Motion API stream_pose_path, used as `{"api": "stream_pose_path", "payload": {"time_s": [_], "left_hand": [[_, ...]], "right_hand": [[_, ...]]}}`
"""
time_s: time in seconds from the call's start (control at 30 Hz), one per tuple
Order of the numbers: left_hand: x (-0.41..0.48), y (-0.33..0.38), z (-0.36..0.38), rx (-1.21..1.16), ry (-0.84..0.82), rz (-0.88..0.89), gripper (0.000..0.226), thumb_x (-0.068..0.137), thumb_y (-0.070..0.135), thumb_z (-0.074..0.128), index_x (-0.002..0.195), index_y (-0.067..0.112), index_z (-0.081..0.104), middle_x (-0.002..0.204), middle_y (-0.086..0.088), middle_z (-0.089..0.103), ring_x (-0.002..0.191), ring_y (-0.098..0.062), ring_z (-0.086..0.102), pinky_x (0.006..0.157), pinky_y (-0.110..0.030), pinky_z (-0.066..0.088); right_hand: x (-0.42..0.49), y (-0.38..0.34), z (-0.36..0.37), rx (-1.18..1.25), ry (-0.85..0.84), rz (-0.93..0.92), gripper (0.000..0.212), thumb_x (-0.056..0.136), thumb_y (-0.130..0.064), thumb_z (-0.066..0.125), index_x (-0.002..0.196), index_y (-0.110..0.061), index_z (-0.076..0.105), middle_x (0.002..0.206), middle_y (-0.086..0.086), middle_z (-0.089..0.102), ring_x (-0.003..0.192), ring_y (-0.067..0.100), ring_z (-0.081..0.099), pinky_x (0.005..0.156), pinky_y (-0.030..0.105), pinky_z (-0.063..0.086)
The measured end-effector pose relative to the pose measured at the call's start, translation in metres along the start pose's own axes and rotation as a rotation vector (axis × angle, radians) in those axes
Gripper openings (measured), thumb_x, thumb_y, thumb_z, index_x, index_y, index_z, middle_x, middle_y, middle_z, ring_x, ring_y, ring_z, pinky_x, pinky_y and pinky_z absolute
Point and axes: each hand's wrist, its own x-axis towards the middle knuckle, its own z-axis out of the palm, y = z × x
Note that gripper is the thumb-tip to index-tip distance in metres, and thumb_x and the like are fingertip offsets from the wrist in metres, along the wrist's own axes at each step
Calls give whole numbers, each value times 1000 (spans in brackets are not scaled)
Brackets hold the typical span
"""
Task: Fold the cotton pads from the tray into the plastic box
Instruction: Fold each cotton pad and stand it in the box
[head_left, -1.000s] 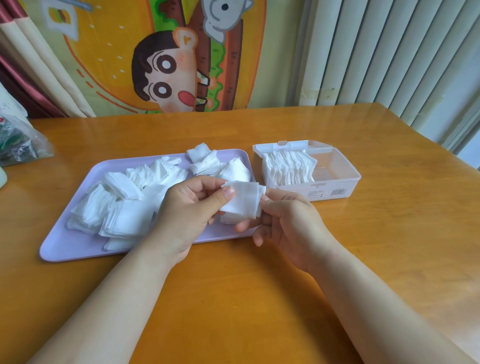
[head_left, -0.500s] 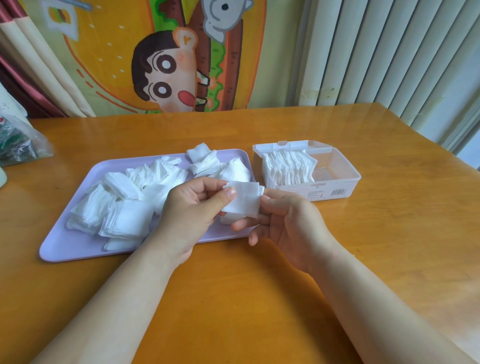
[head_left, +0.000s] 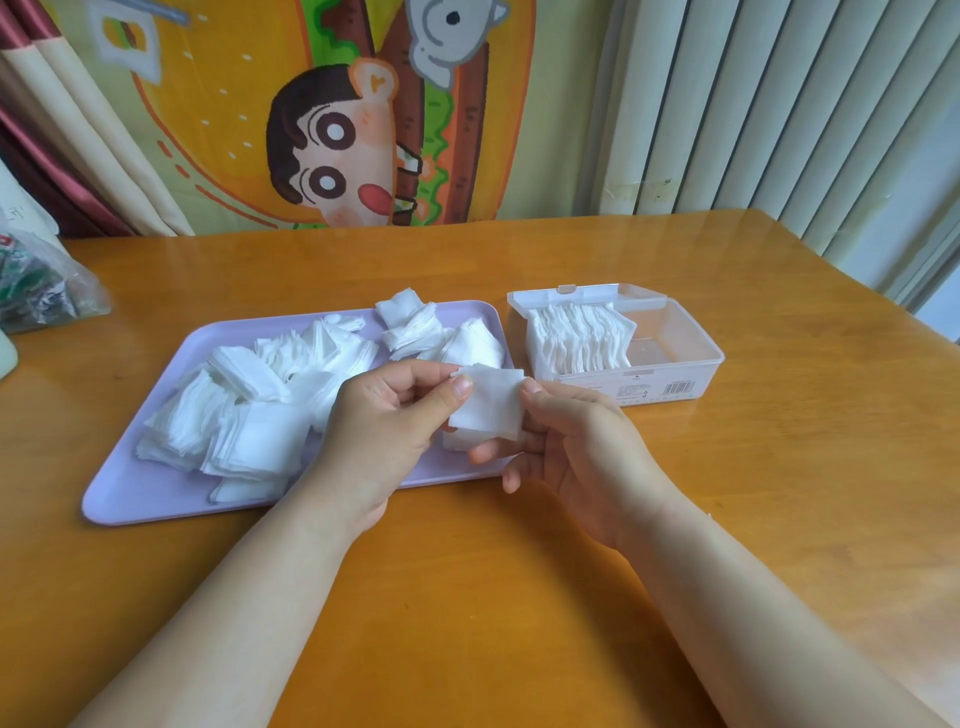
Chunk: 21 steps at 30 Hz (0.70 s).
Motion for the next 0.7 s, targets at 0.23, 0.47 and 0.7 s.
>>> {"api": "stream_pose_path", "payload": {"time_s": [0.23,0.47,0.7], "left_hand": [[0,2,0,2,49,50,11,89,11,80,100,12,81,73,-2,74,62,-8,63,58,-16,47],[5,6,-11,-17,59,89,2,98,18,73,96,19,73,79,2,68,67,-14,53,61,-27,42],[-2,7,-2,47,-85,74,4,96,11,73,99,13,73,79,-6,72,67,-10,61,58,-16,47]], "right_hand": [[1,0,2,16,34,6,38,111,-16,41,123,8,68,110,31,75,81,34,73,55,37,50],[2,1,2,2,128,-27,35,115,-20,41,118,5,66,92,19,78,74,32,72,48,33,49],[2,5,1,-119,65,-62,40,116,-26,37,124,-2,68,104,23,79,79,28,73,52,33,50]]}}
